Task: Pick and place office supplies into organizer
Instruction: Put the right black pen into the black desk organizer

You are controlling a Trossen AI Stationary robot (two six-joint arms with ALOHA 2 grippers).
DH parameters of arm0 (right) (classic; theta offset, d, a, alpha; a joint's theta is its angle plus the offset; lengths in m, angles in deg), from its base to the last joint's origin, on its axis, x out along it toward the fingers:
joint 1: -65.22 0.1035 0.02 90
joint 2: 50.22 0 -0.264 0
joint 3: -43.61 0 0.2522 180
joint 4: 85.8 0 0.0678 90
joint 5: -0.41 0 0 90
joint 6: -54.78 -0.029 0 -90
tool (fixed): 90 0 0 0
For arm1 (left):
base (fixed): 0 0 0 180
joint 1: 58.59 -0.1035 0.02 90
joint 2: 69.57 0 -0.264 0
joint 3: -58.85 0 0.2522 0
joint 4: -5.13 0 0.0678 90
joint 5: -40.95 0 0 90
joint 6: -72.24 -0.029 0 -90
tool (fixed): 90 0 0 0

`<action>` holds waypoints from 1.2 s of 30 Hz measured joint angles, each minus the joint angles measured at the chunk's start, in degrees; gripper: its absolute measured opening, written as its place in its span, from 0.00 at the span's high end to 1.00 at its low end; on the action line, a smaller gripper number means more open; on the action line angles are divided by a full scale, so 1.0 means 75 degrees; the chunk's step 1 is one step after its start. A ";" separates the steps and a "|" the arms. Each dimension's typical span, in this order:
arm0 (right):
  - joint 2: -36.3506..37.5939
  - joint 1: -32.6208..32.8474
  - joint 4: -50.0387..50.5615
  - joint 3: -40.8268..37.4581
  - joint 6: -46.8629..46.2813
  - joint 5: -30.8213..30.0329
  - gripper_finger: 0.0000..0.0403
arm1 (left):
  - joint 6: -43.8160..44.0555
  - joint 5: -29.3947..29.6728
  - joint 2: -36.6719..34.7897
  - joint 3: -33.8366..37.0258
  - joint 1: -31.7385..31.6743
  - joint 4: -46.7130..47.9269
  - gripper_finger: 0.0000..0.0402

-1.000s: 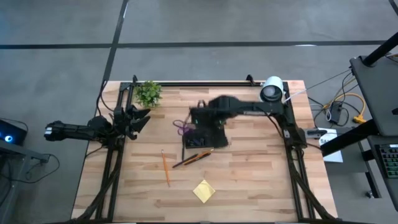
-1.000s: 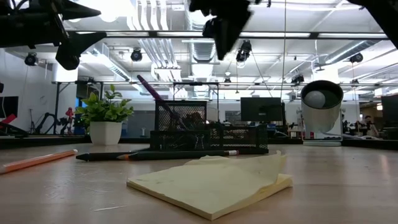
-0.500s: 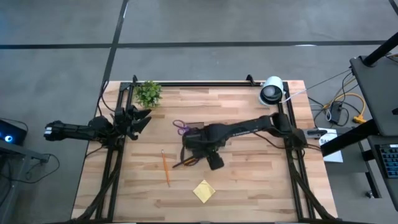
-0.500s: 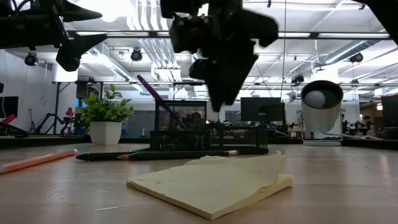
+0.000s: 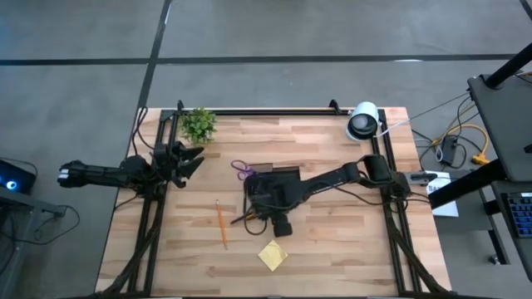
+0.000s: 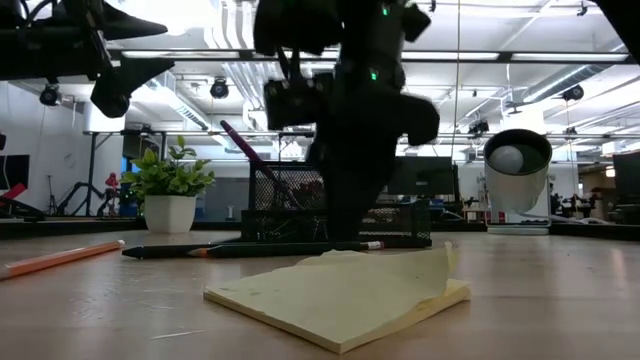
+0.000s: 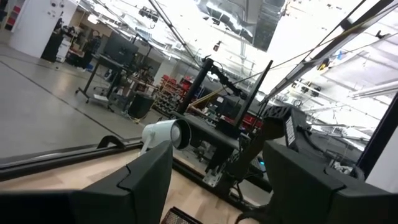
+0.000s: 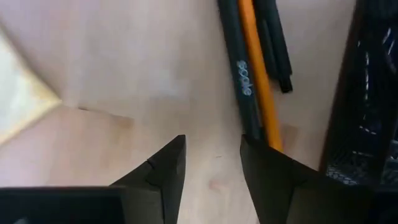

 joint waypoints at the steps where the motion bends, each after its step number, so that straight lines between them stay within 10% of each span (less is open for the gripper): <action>1: 0.0000 -0.0003 -0.0029 -0.0071 -0.0009 -0.0018 0.66 | 0.0000 0.0000 0.0010 0.0000 0.0000 -0.0005 0.41; 36: -0.0292 -0.0045 0.0798 0.0265 0.0337 -0.0413 0.76 | 0.0017 -0.0003 0.0028 0.0070 0.0000 -0.0003 0.41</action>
